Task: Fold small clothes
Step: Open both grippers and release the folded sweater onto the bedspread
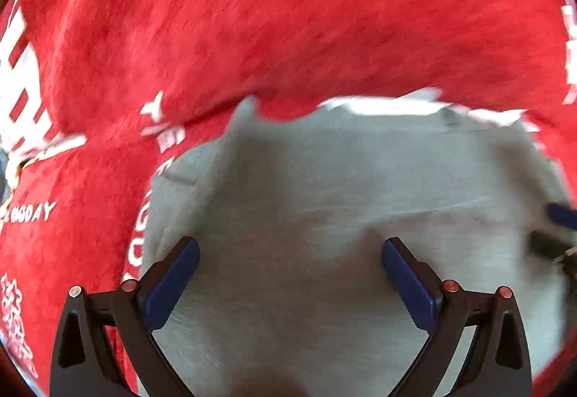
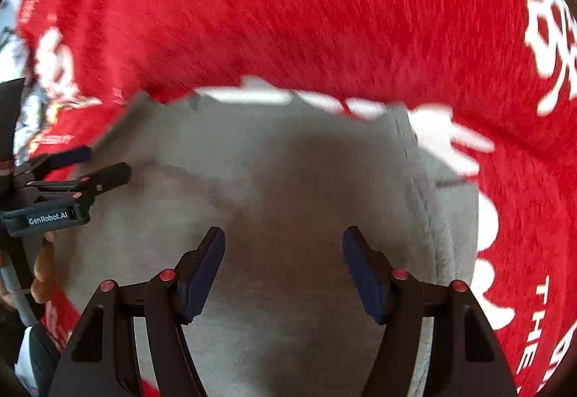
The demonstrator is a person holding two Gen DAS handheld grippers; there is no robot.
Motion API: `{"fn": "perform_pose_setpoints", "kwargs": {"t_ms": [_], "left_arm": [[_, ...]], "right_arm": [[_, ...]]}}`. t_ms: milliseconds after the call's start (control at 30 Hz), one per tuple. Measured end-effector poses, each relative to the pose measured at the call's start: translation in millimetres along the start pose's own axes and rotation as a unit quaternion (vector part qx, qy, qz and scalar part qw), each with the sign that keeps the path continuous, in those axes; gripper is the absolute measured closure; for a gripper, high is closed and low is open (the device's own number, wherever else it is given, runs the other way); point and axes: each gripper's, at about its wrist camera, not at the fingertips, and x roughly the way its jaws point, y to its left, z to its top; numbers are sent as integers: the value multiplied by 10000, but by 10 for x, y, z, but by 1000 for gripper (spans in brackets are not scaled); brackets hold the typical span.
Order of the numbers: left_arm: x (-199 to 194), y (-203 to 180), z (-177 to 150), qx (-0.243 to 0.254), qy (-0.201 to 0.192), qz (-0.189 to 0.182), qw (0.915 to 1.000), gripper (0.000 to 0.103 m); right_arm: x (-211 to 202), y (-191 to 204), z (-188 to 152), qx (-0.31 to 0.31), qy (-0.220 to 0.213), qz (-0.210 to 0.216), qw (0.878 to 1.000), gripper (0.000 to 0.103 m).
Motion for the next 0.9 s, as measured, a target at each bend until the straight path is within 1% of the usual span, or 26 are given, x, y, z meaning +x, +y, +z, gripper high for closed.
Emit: {"fn": "perform_pose_setpoints", "kwargs": {"t_ms": [33, 67, 100, 133, 200, 267, 300, 333, 400, 433, 500, 567, 633, 667, 733, 800, 900], "left_arm": [[38, 94, -17, -150, -62, -48, 9999, 0], [55, 175, -49, -314, -140, -142, 9993, 0], [65, 227, -77, -443, -159, -273, 9985, 0], [62, 212, -91, -434, -172, -260, 9986, 0], [24, 129, -88, -267, -212, -53, 9994, 0], [-43, 43, -59, -131, -228, 109, 9996, 0], [-101, -5, -40, -115, -281, 121, 9995, 0], [-133, -3, 52, -135, -323, 63, 9994, 0], [-198, -101, 99, -119, -375, -50, 9992, 0], [-212, -134, 112, -81, -375, -43, 9993, 0], [-182, -219, 165, 59, -323, 50, 9994, 0], [-108, -251, 190, 133, -231, 166, 9995, 0], [-33, -228, 194, 78, -124, 153, 9998, 0], [4, -195, 180, 21, -96, 115, 9999, 0], [62, -153, 190, -124, -24, 34, 9999, 0], [67, -159, 194, -114, -15, 58, 9999, 0], [34, -207, 204, -56, 10, 107, 9999, 0]], "right_arm": [[7, -82, -4, 103, -69, -13, 9999, 32], [-20, -161, -21, 243, -217, 63, 9994, 32], [-36, -265, -36, 453, -299, 12, 9985, 32], [-42, -312, -41, 557, -311, -112, 9979, 32], [-82, -338, -42, 683, -362, -448, 9960, 32], [-117, -236, -14, 559, -382, -640, 9956, 31], [-137, -138, 11, 405, -424, -724, 9956, 31], [-156, -18, 57, 231, -482, -763, 9957, 31], [-149, 228, 161, -66, -531, -683, 9962, 31], [-115, 303, 207, -148, -515, -643, 9965, 31], [-1, 462, 307, -217, -424, -540, 9974, 31], [181, 528, 385, -132, -276, -453, 9985, 31], [364, 498, 410, 30, -70, -327, 9994, 31], [409, 475, 409, 69, -61, -339, 9994, 31], [408, 438, 410, 36, -156, -430, 9989, 31], [410, 354, 426, 96, -157, -563, 9982, 31], [391, 98, 425, 348, -217, -882, 9953, 31]]}}
